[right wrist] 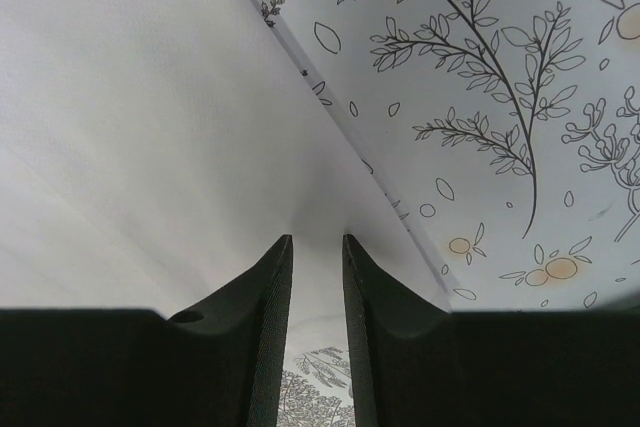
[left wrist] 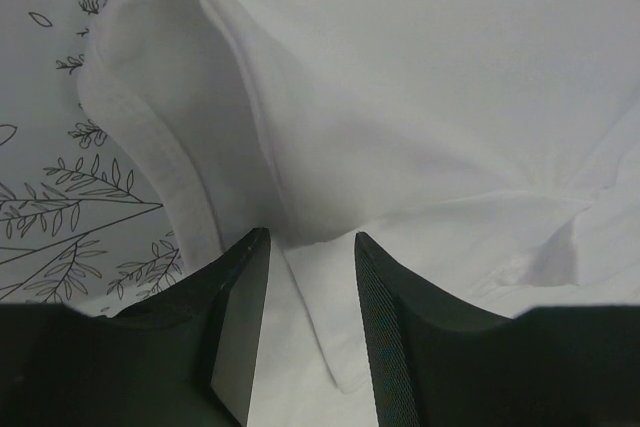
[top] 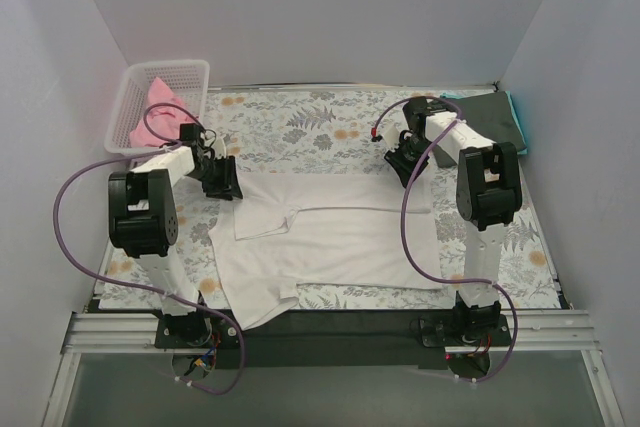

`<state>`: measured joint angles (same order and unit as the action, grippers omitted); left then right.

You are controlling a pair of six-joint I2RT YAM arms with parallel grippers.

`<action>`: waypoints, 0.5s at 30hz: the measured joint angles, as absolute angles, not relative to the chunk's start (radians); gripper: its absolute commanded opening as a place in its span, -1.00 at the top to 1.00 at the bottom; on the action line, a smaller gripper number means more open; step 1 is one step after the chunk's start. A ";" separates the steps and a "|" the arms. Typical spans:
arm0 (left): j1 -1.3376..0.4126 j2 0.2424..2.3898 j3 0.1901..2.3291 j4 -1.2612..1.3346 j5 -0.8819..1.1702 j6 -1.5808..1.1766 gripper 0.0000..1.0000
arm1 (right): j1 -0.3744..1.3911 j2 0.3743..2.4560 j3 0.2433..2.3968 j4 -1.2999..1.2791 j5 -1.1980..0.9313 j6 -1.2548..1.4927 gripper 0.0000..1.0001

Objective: Fold and stack the t-shirts
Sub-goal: Fold the tshirt

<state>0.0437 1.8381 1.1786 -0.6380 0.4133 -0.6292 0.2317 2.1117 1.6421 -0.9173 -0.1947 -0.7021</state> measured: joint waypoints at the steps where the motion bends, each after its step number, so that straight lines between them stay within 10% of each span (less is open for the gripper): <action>1: 0.044 1.851 1.181 -0.637 0.415 -0.629 0.25 | 0.232 2.112 1.642 -0.917 -0.192 -0.702 0.43; 15: 0.044 1.837 1.188 -0.654 0.461 -0.621 1.00 | 0.236 2.112 1.642 -0.917 -0.174 -0.703 0.43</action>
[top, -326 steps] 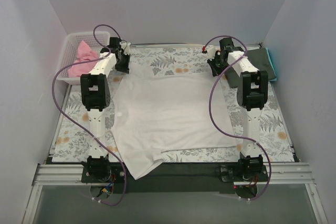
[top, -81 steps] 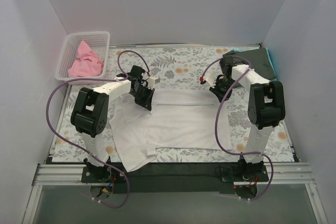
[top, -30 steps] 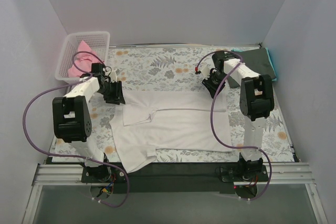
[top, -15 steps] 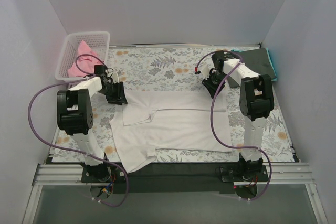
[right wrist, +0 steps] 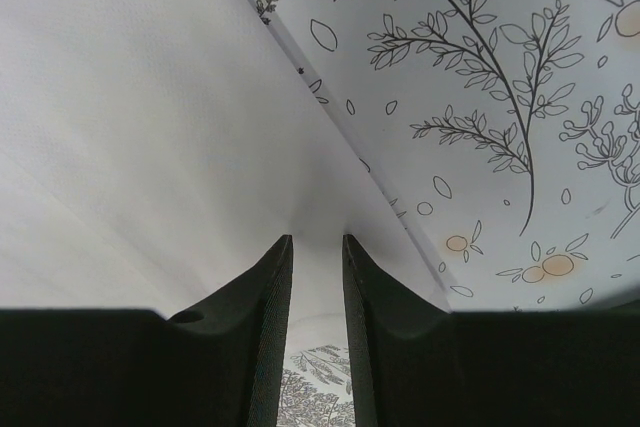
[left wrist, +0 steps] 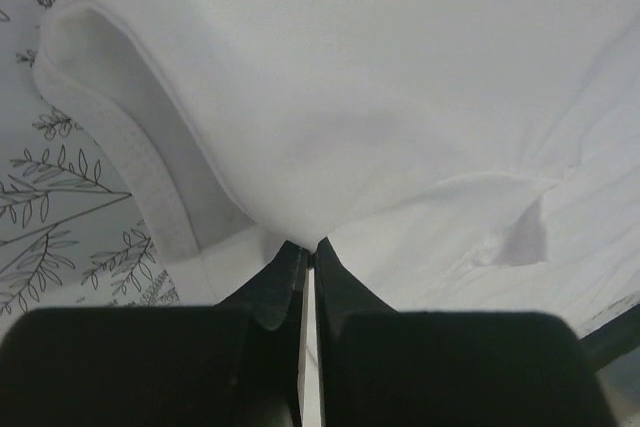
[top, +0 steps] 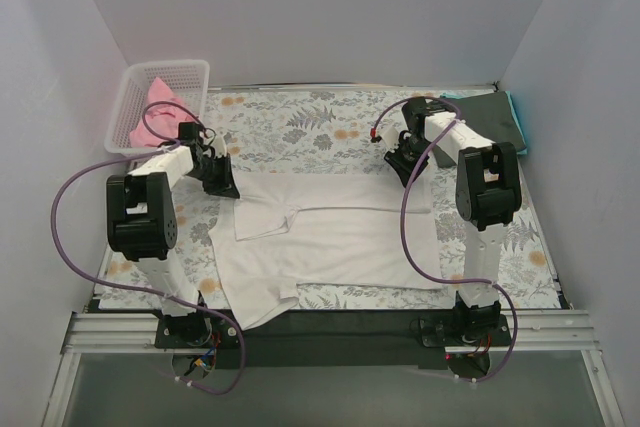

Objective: Fold and stack the t-shirts
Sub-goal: Fold the tshirt

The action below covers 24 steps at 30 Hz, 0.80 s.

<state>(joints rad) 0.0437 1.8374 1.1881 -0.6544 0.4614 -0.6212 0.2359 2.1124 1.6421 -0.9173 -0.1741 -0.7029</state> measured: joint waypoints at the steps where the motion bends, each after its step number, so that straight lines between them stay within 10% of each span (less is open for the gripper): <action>1: 0.044 1.830 1.186 -0.661 0.461 -0.620 1.00 | 0.236 2.112 1.642 -0.917 -0.172 -0.703 0.43; 24: 0.051 1.768 1.216 -0.744 0.405 -0.602 0.54 | 0.236 2.102 1.633 -0.917 -0.145 -0.714 0.45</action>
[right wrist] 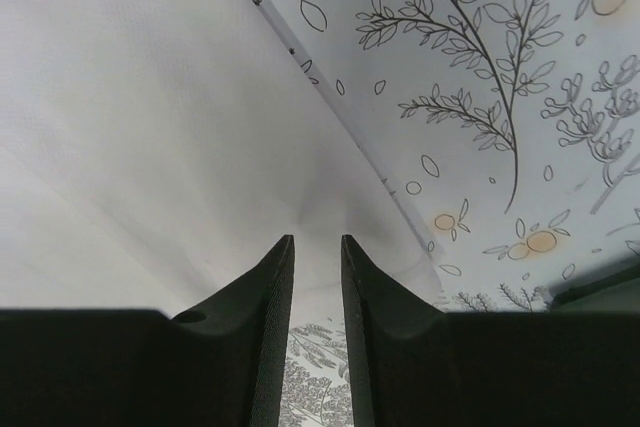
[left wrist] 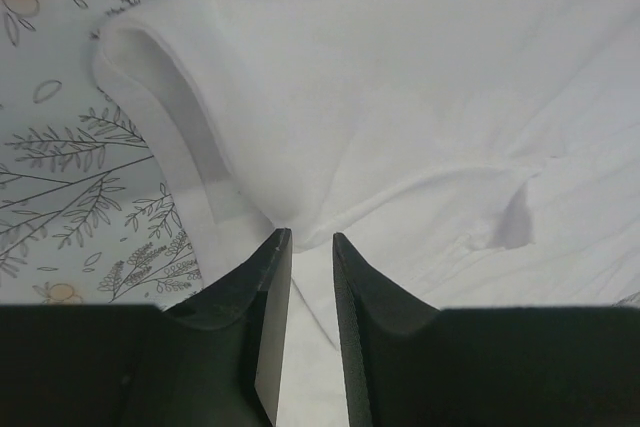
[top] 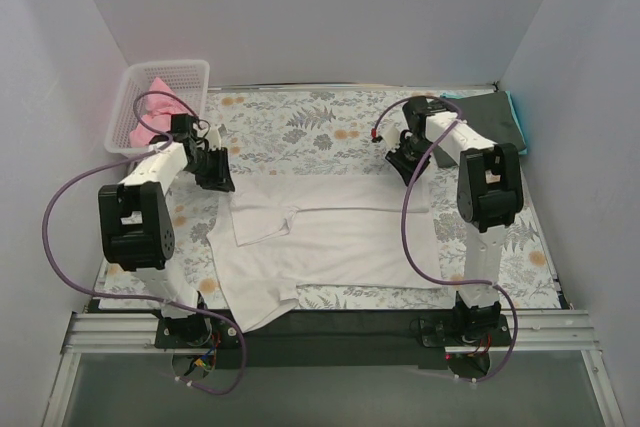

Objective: Fold and stack the t-shirts
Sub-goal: Fold the tshirt

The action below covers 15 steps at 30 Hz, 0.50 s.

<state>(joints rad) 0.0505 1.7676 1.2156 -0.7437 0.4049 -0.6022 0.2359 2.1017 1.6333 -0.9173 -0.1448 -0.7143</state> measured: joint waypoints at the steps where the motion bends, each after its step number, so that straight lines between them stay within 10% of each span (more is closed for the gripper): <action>1: 0.051 1.749 1.229 -0.748 0.408 -0.595 0.55 | 0.236 2.093 1.633 -0.917 -0.145 -0.714 0.46; 15: 0.012 1.795 1.284 -0.696 0.395 -0.642 0.64 | 0.236 2.025 1.588 -0.900 -0.097 -0.678 0.70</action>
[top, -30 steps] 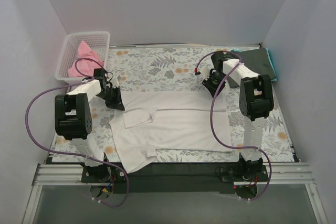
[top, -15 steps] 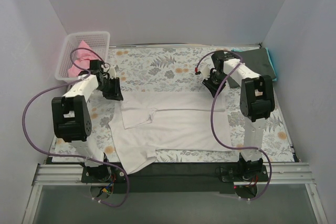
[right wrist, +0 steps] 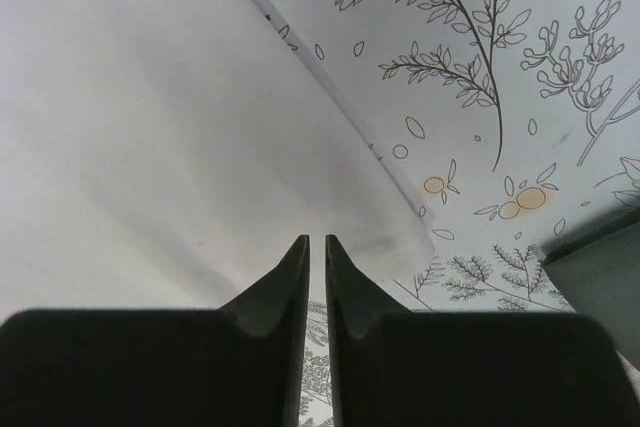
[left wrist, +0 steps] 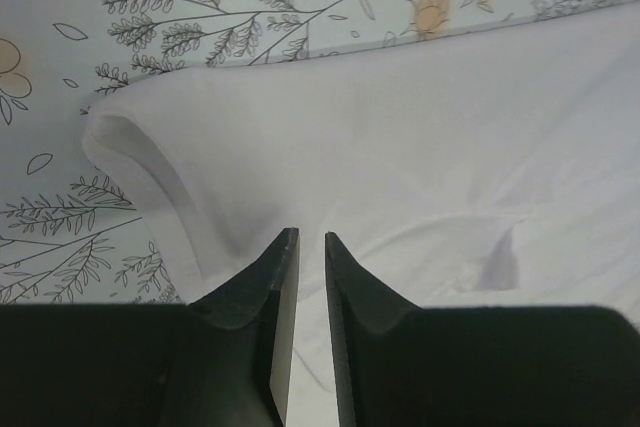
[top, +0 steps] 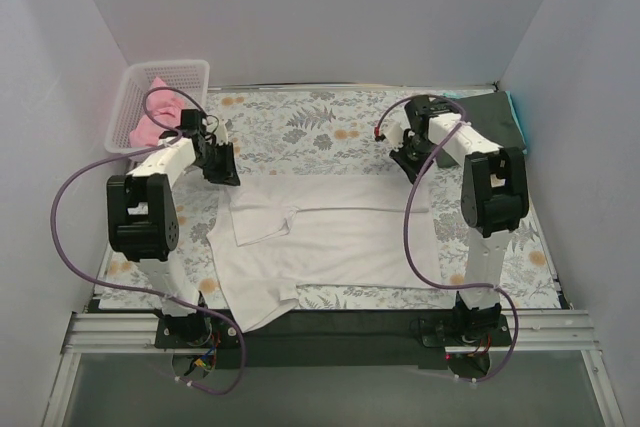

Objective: Fold and stack the t-shirts
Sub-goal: Fold the tshirt

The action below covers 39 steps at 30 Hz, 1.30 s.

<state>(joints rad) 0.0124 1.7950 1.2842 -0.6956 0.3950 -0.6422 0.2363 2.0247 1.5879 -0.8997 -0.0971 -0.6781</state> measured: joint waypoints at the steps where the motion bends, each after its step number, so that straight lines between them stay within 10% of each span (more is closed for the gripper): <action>1: 0.011 1.814 1.283 -0.691 0.384 -0.649 0.65 | 0.236 2.034 1.588 -0.896 -0.092 -0.675 0.70; 17: 0.013 2.166 1.622 -0.653 0.289 -0.689 0.68 | 0.242 2.285 1.879 -0.857 0.077 -0.624 0.64; 26: 0.023 2.350 1.929 -0.628 0.356 -0.661 0.34 | 0.241 2.423 2.107 -0.731 0.115 -0.628 0.30; 39: 0.025 1.863 1.470 -0.664 0.610 -0.407 0.32 | 0.238 1.846 1.547 -0.739 -0.133 -0.684 0.21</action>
